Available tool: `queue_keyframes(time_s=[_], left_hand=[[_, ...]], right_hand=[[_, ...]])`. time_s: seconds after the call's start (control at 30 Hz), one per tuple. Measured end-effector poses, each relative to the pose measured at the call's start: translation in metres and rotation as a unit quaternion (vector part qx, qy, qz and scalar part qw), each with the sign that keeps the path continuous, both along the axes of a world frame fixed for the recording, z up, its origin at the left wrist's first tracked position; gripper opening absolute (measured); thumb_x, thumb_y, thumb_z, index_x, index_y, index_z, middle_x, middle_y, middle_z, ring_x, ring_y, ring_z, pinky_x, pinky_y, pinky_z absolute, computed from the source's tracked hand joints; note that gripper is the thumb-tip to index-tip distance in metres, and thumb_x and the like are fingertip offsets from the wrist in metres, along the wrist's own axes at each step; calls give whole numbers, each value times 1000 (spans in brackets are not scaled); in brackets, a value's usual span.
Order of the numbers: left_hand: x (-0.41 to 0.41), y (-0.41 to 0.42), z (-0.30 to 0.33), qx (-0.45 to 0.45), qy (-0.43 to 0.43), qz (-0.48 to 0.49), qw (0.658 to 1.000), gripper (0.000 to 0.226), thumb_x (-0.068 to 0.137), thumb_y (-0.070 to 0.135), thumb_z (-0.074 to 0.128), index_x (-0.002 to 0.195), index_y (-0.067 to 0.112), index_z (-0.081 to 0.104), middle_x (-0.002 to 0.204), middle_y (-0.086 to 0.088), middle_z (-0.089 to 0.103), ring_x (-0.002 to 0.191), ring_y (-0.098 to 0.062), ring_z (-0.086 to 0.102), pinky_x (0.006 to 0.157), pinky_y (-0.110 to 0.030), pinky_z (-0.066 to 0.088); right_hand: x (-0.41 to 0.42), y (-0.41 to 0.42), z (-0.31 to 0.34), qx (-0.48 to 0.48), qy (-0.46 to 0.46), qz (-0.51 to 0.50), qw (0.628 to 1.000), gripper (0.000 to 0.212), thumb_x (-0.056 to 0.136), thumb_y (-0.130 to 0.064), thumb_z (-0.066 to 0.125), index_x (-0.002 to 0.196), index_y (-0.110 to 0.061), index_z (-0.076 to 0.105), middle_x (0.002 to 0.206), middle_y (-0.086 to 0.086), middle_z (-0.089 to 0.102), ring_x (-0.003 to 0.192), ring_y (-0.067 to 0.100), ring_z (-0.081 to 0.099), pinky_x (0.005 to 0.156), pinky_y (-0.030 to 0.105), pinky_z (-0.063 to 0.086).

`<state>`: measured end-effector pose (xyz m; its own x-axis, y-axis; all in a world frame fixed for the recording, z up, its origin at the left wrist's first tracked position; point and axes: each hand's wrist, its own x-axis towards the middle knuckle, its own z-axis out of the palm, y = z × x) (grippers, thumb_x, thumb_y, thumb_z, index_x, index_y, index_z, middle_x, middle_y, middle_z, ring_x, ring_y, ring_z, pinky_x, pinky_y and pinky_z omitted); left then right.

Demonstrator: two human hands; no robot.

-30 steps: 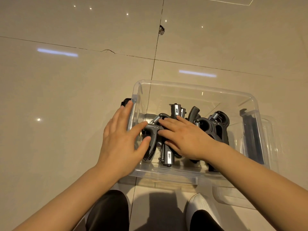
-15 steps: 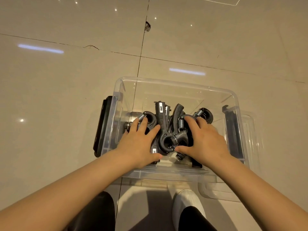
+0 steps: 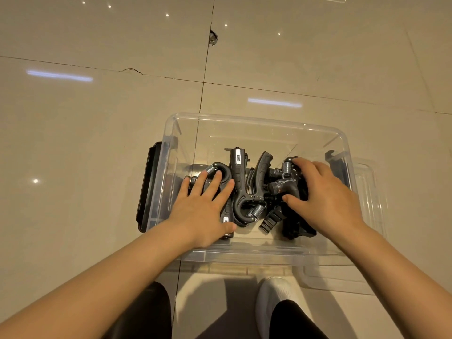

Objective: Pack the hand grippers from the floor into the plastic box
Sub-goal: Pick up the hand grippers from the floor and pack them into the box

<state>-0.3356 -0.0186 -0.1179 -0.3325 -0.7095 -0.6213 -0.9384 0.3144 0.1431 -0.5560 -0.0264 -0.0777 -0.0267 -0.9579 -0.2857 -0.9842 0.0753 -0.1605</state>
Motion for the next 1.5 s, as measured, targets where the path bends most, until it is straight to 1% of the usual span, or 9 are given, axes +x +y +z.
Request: queue_keyframes(time_s=[0.33, 0.57, 0.7, 0.9, 1.03, 1.17, 1.27, 1.33, 1.5], left_hand=[[1, 2, 0, -31, -13, 20, 999, 87, 84, 72, 30, 144, 35, -21, 155, -2, -23, 143, -28, -19, 115, -51, -9], [-27, -24, -3, -134, 49, -6, 990, 98, 80, 78, 33, 145, 29, -22, 154, -10, -24, 143, -27, -17, 116, -51, -7], [-34, -30, -21, -129, 56, -33, 989, 102, 77, 80, 35, 146, 28, -20, 146, -15, -39, 140, -26, -27, 116, -49, -8], [-27, -29, -25, -142, 45, -57, 987, 97, 78, 79, 32, 143, 32, -23, 144, -14, -42, 139, -26, -29, 114, -53, -9], [-26, -28, -27, -150, 58, -53, 986, 95, 78, 78, 33, 136, 36, -29, 145, -13, -41, 140, -25, -29, 114, -53, -10], [-26, -28, -29, -153, 61, -53, 985, 95, 78, 79, 33, 138, 35, -28, 144, -13, -43, 139, -25, -29, 114, -52, -10], [-25, -27, -32, -159, 63, -55, 984, 96, 76, 81, 27, 140, 35, -27, 144, -14, -43, 139, -26, -29, 114, -51, -11], [-26, -28, -33, -169, 71, -57, 981, 96, 72, 80, 24, 140, 35, -27, 145, -16, -41, 139, -27, -28, 115, -50, -12], [-27, -29, -36, -169, 96, -50, 980, 98, 64, 78, 16, 143, 35, -24, 145, -18, -40, 139, -29, -28, 116, -47, -10]], right_hand=[[-7, 8, 7, -34, -30, 13, 999, 67, 82, -47, 60, 141, -34, 31, 142, -7, 39, 118, 20, 50, 79, 36, 46], [-15, -2, 36, -83, -78, -17, 993, 60, 82, -49, 60, 137, -36, 36, 136, -7, 46, 115, 18, 51, 77, 33, 41], [-8, -6, 34, -58, -15, -38, 997, 56, 86, -51, 53, 136, -35, 35, 129, -1, 51, 109, 26, 55, 74, 35, 42], [9, -13, 16, -45, 90, -13, 995, 43, 93, -42, 45, 131, -22, 38, 123, 10, 50, 95, 32, 57, 62, 31, 35], [18, -23, -6, -31, 208, 32, 977, 46, 93, -33, 47, 131, -12, 34, 127, 22, 46, 91, 32, 58, 52, 29, 32], [21, -21, -27, 20, 306, 79, 949, 44, 90, -34, 49, 127, -12, 39, 106, 14, 57, 88, 23, 55, 40, 26, 13], [16, -20, -24, -3, 321, 72, 944, 48, 89, -49, 49, 125, -18, 47, 97, 8, 61, 85, 19, 57, 42, 24, 22], [14, -22, -27, -14, 310, 76, 948, 49, 93, -49, 43, 128, -15, 44, 102, 9, 60, 90, 20, 57, 47, 26, 29], [17, -26, -30, 3, 308, 71, 949, 38, 94, -41, 46, 119, -12, 46, 95, 6, 62, 85, 19, 57, 40, 25, 11]])
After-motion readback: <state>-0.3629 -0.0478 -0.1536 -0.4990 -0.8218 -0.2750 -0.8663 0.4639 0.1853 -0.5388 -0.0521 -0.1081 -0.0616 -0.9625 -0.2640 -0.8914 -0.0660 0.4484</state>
